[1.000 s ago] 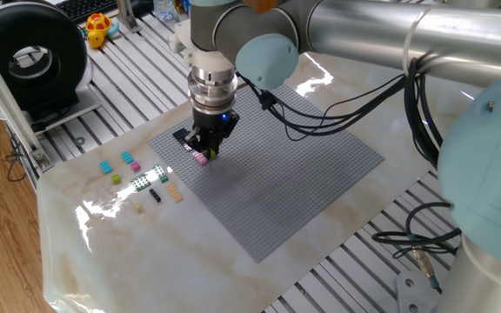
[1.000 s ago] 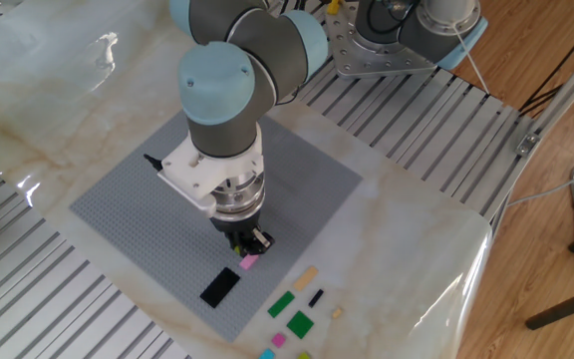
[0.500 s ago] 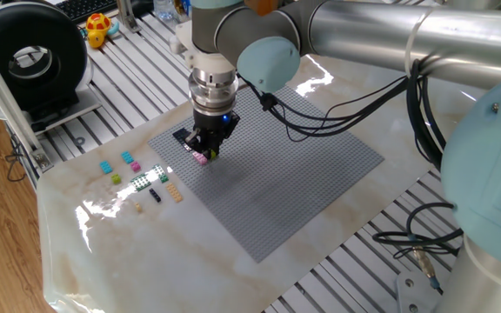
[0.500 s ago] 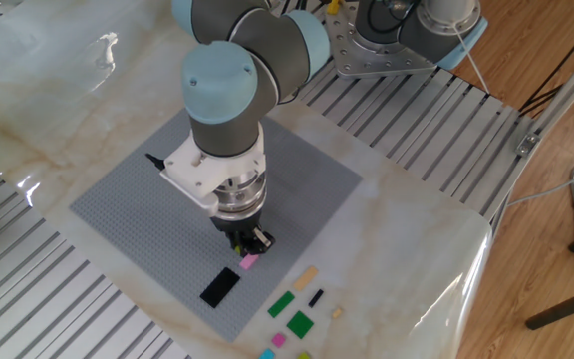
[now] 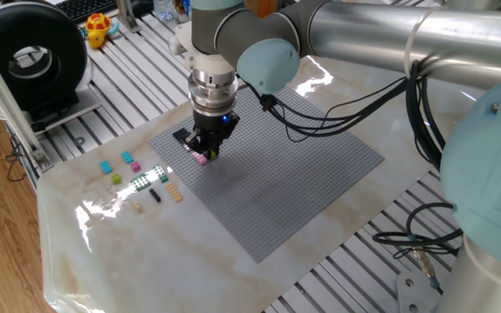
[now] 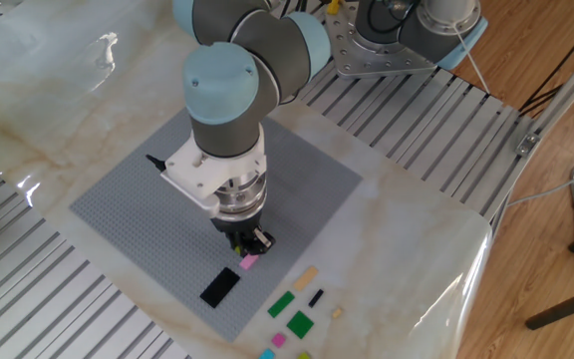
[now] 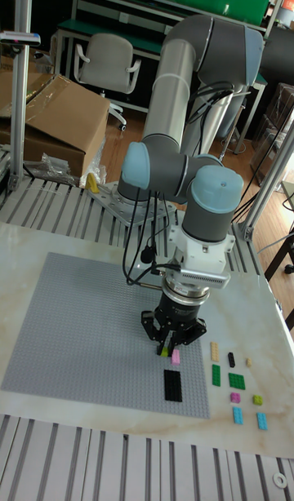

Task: Stack small Lego blocks randomly, one at a time

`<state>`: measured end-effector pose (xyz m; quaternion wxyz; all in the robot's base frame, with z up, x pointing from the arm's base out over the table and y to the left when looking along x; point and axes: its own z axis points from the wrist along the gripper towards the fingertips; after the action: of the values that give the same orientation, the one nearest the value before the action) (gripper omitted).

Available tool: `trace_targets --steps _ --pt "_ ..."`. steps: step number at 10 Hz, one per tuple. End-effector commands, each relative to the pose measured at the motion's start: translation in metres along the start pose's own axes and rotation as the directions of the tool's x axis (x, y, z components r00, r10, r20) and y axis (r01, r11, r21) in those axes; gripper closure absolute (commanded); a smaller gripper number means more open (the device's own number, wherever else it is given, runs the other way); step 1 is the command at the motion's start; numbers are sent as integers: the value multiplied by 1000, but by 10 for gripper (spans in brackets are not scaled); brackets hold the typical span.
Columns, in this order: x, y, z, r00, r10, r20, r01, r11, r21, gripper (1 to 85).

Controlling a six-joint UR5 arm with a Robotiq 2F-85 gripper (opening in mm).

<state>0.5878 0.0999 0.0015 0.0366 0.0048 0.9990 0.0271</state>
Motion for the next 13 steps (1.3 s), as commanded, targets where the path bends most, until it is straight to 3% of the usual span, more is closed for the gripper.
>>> trace_targets --steps 1,3,5,6,13 --pt "-2 1 -1 1000 -2 -2 2 1000 -11 843" --pt "1 0 -8 1000 4 -23 -4 1000 -11 843" --pt "0 0 -13 999 -11 -38 9 999 -33 680" --pt "0 -2 -12 999 -20 -38 19 999 -26 620" --pt "-3 -1 -11 999 -23 -34 22 999 -26 583"
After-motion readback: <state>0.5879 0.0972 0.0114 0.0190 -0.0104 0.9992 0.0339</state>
